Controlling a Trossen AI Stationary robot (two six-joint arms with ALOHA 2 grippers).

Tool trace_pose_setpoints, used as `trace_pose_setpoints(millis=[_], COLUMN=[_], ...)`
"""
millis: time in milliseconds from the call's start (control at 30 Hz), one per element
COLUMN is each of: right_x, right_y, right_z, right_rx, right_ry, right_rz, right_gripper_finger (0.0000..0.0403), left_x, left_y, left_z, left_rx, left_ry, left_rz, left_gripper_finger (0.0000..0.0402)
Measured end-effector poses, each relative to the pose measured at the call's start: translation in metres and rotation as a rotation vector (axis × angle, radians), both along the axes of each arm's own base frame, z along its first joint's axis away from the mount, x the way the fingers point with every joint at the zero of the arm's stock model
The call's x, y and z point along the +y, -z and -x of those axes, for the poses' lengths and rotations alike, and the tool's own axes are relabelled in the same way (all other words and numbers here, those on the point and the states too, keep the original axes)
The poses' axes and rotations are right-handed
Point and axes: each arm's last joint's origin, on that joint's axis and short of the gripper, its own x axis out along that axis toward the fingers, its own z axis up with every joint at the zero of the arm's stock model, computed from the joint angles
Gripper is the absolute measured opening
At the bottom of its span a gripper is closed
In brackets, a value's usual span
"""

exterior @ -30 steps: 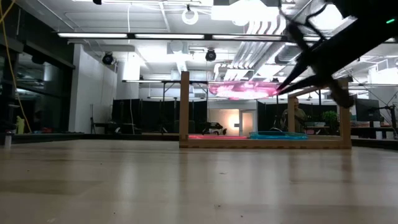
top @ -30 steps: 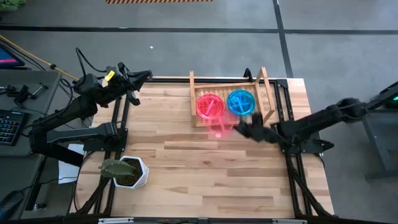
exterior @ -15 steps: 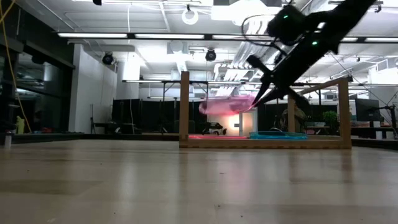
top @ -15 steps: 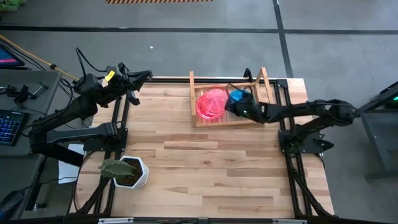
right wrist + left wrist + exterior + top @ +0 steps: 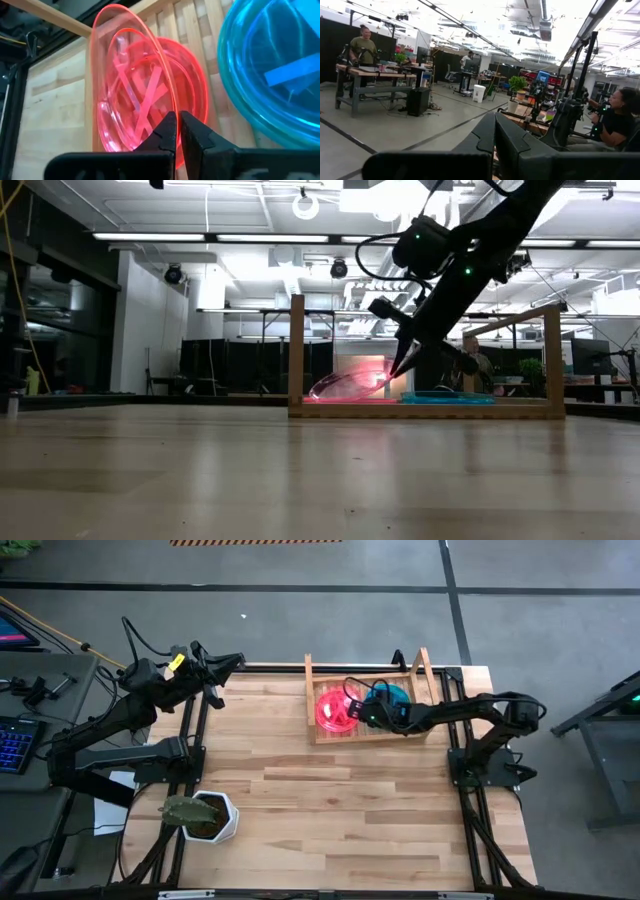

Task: Place and stack plates onto a shelf
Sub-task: Stack the pink plate on top of the other pink plates on the shelf, then return to Home Position

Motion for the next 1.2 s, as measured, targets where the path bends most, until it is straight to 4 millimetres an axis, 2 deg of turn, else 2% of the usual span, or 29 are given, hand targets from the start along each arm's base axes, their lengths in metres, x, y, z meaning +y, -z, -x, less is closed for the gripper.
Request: trace_pose_setpoints(millis=[100,200,467,633,767,867,1067,1200], right_x=[0.000,0.001,-0.004,-0.015,-0.019,-0.017,0.000,0.016], right_y=[0.001,0.000,-0.002,-0.014,-0.031,-0.055,-0.106,-0.133], right_z=[0.000,-0.002,-0.001,0.005,0.012,0.020,0.045,0.058], right_rx=[-0.006,-0.008,-0.006,-0.021,-0.060,-0.087,-0.169,-0.256], right_ry=[-0.009,-0.049,-0.104,-0.181,-0.273,-0.383,-0.538,-0.649], right_rz=[-0.012,-0.016,-0.001,0.012,0.046,0.143,0.371,0.503], right_gripper_finger=[0.0007,0.0034,0.0170,0.0222,0.0231,0.0232,0.0232,0.0232], left_x=[0.000,0.000,0.000,-0.001,0.000,0.000,0.000,0.000], left_y=[0.000,0.000,0.000,-0.001,0.000,0.000,0.000,0.001], left_z=[0.000,0.000,0.000,0.001,0.001,0.001,0.001,-0.003], left_rx=[0.000,0.000,0.000,-0.005,-0.006,-0.018,-0.018,-0.007], left_ry=[0.000,0.000,0.000,0.000,0.001,0.008,0.008,0.028], left_rz=[0.000,0.000,0.000,-0.002,0.002,0.027,0.029,0.031], left_gripper_finger=[0.0000,0.0000,0.0000,0.0000,0.0000,0.0001,0.0001,0.0001])
